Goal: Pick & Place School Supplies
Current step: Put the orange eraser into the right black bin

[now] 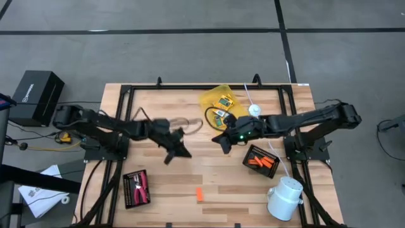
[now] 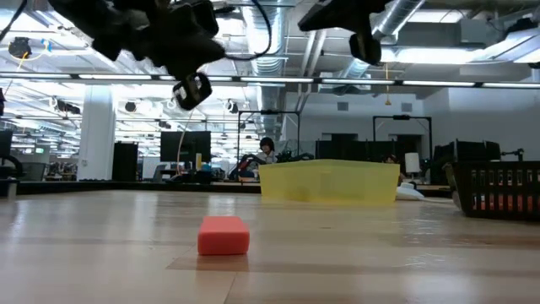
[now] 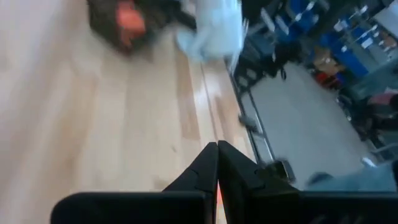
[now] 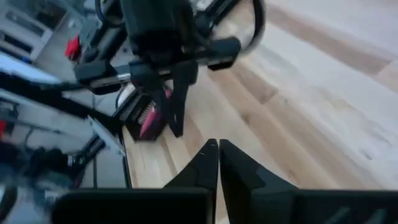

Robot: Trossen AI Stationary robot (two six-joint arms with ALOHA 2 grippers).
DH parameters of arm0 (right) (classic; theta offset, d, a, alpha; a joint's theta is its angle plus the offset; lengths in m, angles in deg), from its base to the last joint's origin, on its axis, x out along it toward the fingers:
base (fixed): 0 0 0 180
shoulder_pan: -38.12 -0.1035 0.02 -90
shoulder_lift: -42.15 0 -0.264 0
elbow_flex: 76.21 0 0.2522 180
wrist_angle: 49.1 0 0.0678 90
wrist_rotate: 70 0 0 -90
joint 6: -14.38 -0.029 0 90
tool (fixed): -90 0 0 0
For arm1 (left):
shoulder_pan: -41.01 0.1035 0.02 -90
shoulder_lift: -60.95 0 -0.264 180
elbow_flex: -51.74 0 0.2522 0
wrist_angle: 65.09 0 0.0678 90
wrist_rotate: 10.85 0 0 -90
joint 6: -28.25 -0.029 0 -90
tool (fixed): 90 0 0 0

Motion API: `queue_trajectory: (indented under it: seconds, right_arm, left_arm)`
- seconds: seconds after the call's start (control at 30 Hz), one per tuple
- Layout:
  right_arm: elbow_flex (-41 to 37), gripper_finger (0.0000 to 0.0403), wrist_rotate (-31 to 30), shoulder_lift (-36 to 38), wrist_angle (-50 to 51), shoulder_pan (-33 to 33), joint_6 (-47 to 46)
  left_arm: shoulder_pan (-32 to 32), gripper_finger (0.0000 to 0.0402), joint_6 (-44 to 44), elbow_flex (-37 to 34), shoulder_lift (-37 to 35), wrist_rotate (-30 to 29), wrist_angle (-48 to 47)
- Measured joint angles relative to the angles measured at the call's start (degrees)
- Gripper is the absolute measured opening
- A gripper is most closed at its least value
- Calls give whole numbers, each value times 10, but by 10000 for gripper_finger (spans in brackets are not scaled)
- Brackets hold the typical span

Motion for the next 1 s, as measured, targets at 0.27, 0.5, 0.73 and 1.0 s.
queue_trajectory:
  seconds: [0.27,0.5,0.73,1.0]
  right_arm:
    - [0,1,-7,-6,16,-21,76]
    - [-1,0,48,13,68,-20,185]
    - [-1,0,49,67,106,-33,234]
    - [-1,0,26,152,172,-32,234]
  left_arm:
    - [-151,1,129,0,84,-136,98]
    - [-242,1,235,20,162,-444,114]
    - [-266,1,260,142,288,-505,111]
    - [-302,0,235,241,346,-515,51]
